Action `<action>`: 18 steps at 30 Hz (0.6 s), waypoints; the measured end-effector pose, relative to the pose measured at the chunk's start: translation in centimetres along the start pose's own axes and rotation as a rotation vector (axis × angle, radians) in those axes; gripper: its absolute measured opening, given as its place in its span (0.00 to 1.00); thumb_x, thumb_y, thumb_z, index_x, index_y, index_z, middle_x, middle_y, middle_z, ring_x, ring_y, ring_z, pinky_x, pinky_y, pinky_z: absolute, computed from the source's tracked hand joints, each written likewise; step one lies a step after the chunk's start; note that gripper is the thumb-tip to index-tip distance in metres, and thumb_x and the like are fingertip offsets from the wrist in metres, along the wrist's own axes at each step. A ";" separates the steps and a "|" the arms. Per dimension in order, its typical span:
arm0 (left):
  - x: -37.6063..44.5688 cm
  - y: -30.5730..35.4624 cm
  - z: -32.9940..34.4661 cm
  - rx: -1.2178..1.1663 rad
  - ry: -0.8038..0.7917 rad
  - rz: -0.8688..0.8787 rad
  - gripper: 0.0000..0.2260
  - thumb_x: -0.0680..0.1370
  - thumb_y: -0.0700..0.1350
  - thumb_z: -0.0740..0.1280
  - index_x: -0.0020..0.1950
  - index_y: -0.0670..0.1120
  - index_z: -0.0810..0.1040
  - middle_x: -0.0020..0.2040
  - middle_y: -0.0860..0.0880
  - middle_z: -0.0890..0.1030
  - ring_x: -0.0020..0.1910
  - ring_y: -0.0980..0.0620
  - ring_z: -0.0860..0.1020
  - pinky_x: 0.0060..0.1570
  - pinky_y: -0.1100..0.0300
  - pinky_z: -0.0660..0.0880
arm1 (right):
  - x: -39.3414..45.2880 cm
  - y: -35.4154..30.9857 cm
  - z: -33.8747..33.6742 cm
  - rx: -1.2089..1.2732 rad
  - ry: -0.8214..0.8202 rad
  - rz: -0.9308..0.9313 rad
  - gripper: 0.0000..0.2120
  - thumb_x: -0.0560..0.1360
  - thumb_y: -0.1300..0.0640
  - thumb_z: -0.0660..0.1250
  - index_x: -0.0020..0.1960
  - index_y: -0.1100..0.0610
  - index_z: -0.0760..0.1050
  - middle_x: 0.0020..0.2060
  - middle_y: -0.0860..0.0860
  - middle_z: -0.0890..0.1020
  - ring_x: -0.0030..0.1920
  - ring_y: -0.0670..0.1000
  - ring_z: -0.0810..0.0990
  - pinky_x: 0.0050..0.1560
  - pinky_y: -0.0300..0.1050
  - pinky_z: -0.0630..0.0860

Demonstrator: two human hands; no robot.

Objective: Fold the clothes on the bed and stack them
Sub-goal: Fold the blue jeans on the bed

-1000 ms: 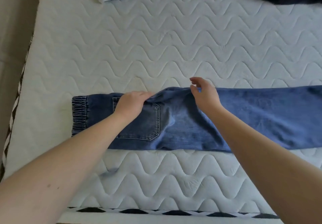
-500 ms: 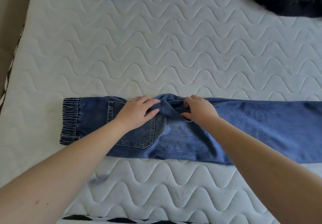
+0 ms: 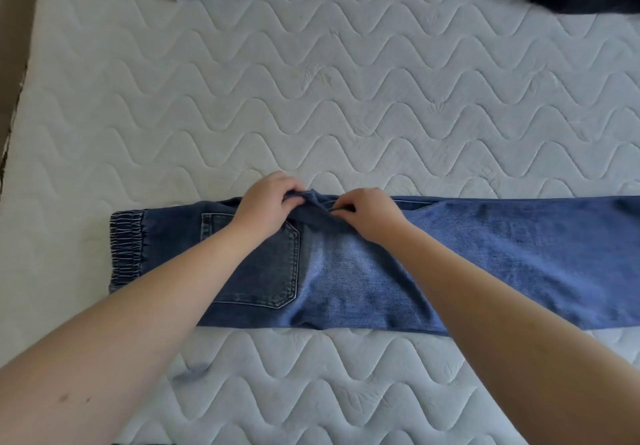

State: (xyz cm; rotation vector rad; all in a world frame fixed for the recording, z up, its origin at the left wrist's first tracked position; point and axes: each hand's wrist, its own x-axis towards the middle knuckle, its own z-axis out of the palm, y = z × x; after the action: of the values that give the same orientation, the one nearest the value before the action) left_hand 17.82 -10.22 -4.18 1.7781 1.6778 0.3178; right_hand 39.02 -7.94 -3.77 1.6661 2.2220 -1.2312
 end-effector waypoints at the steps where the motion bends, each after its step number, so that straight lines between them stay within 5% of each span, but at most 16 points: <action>1: 0.3 0.0 -0.3 -0.024 0.061 0.019 0.05 0.76 0.40 0.70 0.50 0.45 0.82 0.46 0.52 0.77 0.48 0.51 0.76 0.48 0.62 0.68 | 0.1 0.1 -0.5 0.065 0.056 0.007 0.09 0.76 0.48 0.67 0.52 0.47 0.84 0.48 0.48 0.85 0.50 0.52 0.80 0.52 0.48 0.76; 7: 3.0 -0.1 -0.1 -0.056 0.131 -0.028 0.06 0.80 0.41 0.63 0.56 0.46 0.76 0.51 0.49 0.79 0.51 0.48 0.77 0.51 0.57 0.71 | 2.8 0.0 -1.7 0.272 0.178 0.137 0.05 0.77 0.51 0.67 0.44 0.49 0.81 0.43 0.47 0.84 0.48 0.50 0.80 0.50 0.46 0.76; 11: 4.0 -1.0 1.1 0.076 0.024 -0.221 0.08 0.84 0.48 0.53 0.57 0.49 0.71 0.50 0.44 0.81 0.48 0.41 0.78 0.44 0.52 0.70 | 4.2 1.2 -1.6 0.179 0.048 0.238 0.07 0.78 0.54 0.65 0.52 0.51 0.81 0.50 0.51 0.84 0.53 0.53 0.79 0.48 0.41 0.71; 15: 3.2 -4.1 0.4 0.233 -0.076 -0.246 0.18 0.81 0.61 0.54 0.53 0.50 0.75 0.48 0.47 0.82 0.48 0.42 0.79 0.44 0.52 0.71 | 4.4 1.3 -1.8 0.118 0.040 0.241 0.16 0.78 0.38 0.60 0.53 0.48 0.78 0.48 0.48 0.82 0.52 0.54 0.78 0.59 0.53 0.72; 18: 1.4 -6.8 -0.9 0.286 -0.160 -0.192 0.18 0.76 0.67 0.58 0.44 0.53 0.74 0.36 0.56 0.76 0.40 0.48 0.76 0.38 0.55 0.66 | 4.1 0.6 -1.1 0.139 0.000 0.105 0.24 0.76 0.30 0.56 0.55 0.47 0.77 0.47 0.47 0.81 0.51 0.52 0.74 0.58 0.52 0.68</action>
State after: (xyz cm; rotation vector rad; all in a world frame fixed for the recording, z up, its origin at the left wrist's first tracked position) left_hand 12.09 -8.86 -7.97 1.7691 1.8294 -0.1534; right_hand 38.32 -4.12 -5.51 1.8063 2.0620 -1.3865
